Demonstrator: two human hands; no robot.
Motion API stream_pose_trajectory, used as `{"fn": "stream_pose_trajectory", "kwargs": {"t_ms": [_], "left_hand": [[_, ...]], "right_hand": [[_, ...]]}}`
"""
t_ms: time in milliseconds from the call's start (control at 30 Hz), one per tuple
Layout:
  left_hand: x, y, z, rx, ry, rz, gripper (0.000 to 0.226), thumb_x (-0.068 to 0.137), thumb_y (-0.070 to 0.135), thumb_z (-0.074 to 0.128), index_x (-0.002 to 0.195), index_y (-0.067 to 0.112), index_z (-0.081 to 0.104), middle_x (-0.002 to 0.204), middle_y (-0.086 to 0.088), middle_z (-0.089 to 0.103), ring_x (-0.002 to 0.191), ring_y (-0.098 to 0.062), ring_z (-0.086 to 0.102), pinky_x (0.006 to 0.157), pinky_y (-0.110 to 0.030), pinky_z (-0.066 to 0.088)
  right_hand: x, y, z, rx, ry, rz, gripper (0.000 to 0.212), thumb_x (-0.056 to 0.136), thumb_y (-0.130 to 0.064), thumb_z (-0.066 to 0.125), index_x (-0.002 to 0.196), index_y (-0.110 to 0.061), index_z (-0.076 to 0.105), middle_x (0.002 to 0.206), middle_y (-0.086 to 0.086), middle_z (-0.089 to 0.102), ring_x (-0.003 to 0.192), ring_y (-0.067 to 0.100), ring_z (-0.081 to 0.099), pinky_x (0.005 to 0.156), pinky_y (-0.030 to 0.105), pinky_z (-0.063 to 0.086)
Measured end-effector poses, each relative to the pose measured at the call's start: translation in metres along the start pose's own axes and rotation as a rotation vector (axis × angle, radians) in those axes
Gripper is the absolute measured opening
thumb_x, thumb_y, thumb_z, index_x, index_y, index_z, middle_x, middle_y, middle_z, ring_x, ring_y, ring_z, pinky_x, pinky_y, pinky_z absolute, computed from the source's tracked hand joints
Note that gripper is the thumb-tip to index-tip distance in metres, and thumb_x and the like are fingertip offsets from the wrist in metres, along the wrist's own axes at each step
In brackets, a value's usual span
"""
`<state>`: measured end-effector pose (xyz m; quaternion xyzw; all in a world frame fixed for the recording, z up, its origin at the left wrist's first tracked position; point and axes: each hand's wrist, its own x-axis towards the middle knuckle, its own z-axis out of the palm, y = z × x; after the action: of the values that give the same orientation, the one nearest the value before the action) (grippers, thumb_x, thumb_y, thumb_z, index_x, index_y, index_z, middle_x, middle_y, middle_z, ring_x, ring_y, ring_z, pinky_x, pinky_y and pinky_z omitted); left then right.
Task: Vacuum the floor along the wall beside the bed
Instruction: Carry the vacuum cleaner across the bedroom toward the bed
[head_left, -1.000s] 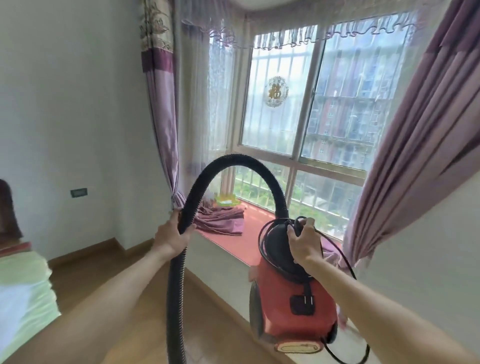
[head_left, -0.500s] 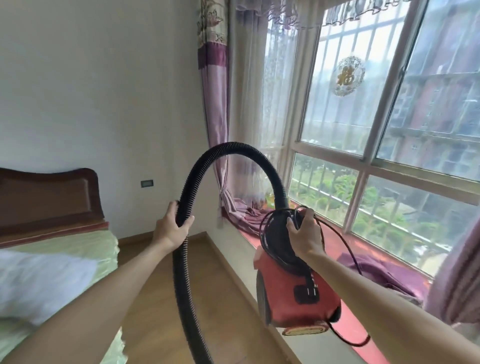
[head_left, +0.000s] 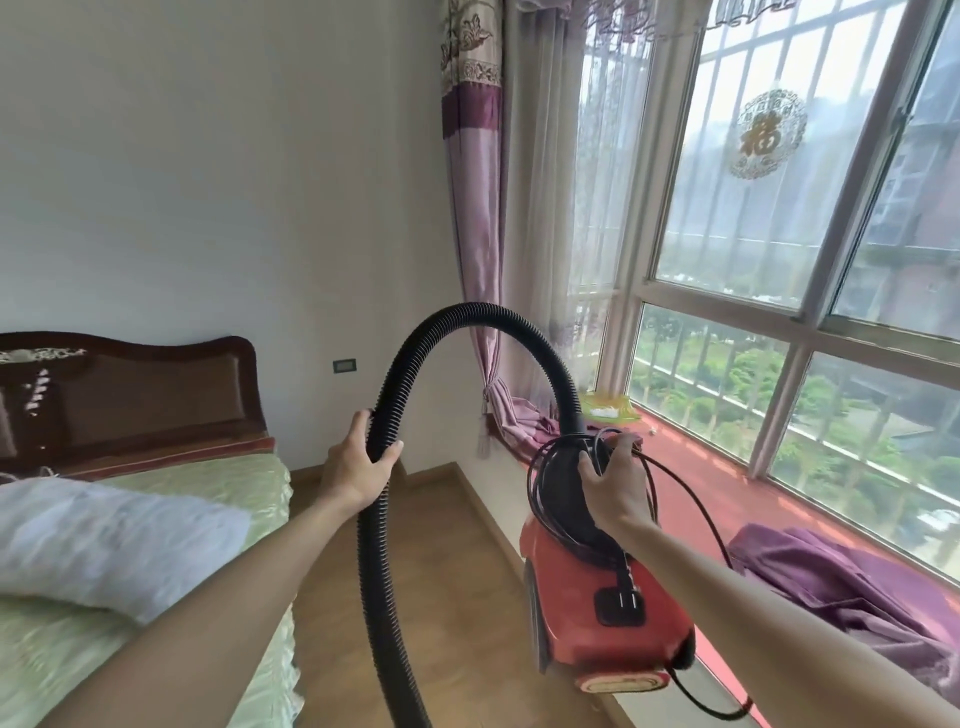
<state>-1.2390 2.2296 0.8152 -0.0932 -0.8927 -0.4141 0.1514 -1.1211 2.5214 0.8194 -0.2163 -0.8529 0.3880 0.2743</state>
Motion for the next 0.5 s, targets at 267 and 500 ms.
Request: {"fn": "stream_pose_trajectory", "kwargs": {"t_ms": [267, 500], "left_hand": [[0.062, -0.052, -0.005, -0.031, 0.008, -0.030, 0.038, 0.094, 0.036, 0.065, 0.122, 0.021, 0.044, 0.092, -0.002, 0.066, 0.073, -0.026, 0.064, 0.064, -0.032, 0.047], [0.138, -0.112, -0.017, 0.003, 0.028, -0.044, 0.043, 0.094, 0.040, 0.064, 0.129, 0.025, 0.043, 0.106, 0.003, 0.066, 0.087, -0.030, 0.067, 0.078, -0.043, 0.056]], "right_hand": [[0.048, -0.026, 0.080, -0.016, -0.023, 0.028, 0.025, 0.096, -0.031, 0.055, 0.101, -0.019, 0.033, 0.073, 0.014, 0.060, 0.056, 0.034, 0.062, 0.052, 0.055, 0.056], [0.091, -0.057, 0.160, -0.022, -0.024, 0.012, 0.027, 0.095, -0.034, 0.054, 0.109, -0.019, 0.037, 0.079, 0.009, 0.058, 0.067, 0.038, 0.066, 0.062, 0.053, 0.057]]}}
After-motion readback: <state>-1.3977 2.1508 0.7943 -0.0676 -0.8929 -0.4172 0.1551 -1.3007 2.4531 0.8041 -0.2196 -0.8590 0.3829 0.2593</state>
